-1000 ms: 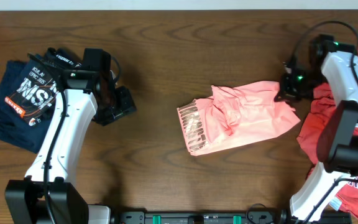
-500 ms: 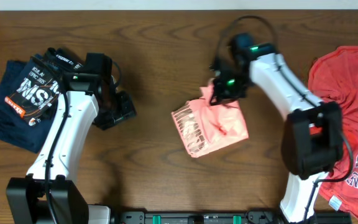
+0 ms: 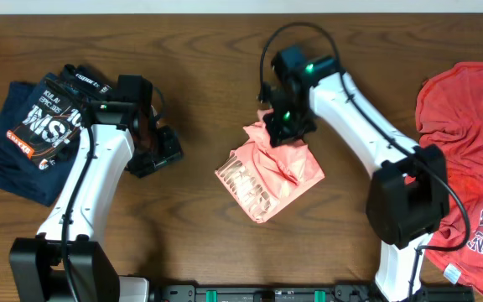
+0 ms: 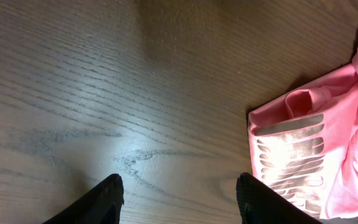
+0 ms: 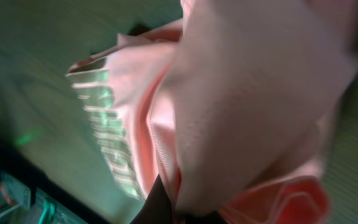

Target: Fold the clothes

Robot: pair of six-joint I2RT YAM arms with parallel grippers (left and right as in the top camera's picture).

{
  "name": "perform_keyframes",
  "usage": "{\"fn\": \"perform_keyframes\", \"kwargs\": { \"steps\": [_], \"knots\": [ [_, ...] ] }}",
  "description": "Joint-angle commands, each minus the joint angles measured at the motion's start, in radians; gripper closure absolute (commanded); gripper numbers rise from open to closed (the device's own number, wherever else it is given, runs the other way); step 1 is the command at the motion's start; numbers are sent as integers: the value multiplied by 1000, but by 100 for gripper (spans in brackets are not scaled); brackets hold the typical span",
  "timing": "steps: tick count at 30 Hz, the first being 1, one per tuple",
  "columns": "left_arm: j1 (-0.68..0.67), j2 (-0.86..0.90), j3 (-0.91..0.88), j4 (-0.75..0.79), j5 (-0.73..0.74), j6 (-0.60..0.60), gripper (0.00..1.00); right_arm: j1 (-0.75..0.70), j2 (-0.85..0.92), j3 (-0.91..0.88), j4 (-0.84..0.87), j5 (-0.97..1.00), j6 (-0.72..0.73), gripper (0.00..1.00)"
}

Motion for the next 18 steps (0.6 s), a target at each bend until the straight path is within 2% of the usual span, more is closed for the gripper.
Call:
{"fn": "perform_keyframes", "kwargs": {
  "steps": [1,9,14,16,18],
  "knots": [
    [0,7,-8,-3,-10,9,40,1,-13,97,-54,14,-87,99],
    [0,7,-8,-3,-10,9,40,111,-10,9,-87,14,-75,98],
    [0,7,-8,-2,-10,9,40,213,-10,-121,13,-24,-47,97],
    [0,7,-8,-2,-10,8,40,249,-9,-162,64,-27,-37,88],
    [0,7,-8,-2,-10,9,40,281,-9,-195,118,-34,-15,74]
  ]
}}
